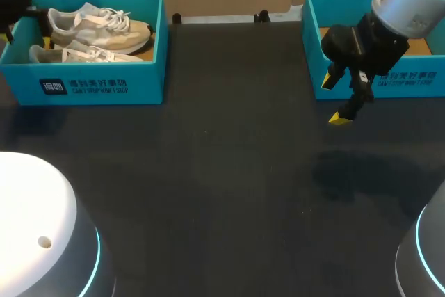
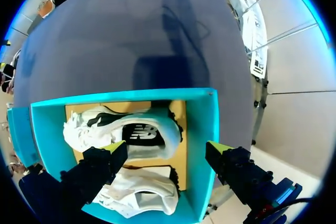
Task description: Take the shoe out of the shoebox, open the shoe tongue, remove and reinsert the insole, then place the shoe into the shoebox
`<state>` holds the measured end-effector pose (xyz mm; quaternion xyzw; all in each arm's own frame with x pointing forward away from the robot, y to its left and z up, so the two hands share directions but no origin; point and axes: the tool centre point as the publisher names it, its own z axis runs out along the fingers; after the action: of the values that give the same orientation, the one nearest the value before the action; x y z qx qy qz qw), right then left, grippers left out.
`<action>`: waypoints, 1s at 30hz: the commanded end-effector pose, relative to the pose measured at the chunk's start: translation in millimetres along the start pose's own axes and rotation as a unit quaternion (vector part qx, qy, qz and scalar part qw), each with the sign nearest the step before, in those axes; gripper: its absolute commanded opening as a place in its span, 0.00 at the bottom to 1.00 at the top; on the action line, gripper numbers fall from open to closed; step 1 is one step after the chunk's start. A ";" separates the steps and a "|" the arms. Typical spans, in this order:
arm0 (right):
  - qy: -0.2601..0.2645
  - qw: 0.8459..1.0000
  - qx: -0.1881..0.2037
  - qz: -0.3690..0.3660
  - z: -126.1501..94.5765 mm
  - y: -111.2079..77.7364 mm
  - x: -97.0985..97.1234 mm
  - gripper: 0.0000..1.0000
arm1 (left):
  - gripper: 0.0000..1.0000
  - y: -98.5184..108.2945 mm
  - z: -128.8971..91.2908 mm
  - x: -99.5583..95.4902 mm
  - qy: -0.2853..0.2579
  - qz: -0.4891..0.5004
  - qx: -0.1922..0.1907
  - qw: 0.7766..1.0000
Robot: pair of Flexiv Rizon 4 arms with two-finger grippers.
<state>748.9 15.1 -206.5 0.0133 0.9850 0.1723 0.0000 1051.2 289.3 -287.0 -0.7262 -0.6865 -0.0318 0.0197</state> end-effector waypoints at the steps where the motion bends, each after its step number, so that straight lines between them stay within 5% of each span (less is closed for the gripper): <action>1: 0.000 1.000 0.001 0.000 0.9 -0.3 0.0 1.00 | 1.00 -0.2 11.8 -2.1 -0.005 0.004 -0.010 1.000; 9: 0.000 1.000 0.001 0.000 0.9 -0.3 0.0 1.00 | 1.00 5.7 27.4 -1.7 -0.001 0.009 -0.005 1.000; 17: 0.000 1.000 0.001 0.000 0.9 -0.3 0.0 1.00 | 0.65 9.4 41.8 3.0 0.002 0.010 0.002 1.000; 30: 0.000 1.000 0.001 0.000 0.9 -0.3 0.0 1.00 | 0.46 12.2 62.4 14.6 -0.007 0.014 0.010 1.000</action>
<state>748.9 15.1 -206.5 0.0133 0.9850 0.1723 0.0000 1060.9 304.4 -341.6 -0.7348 -0.6775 -0.0233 0.0242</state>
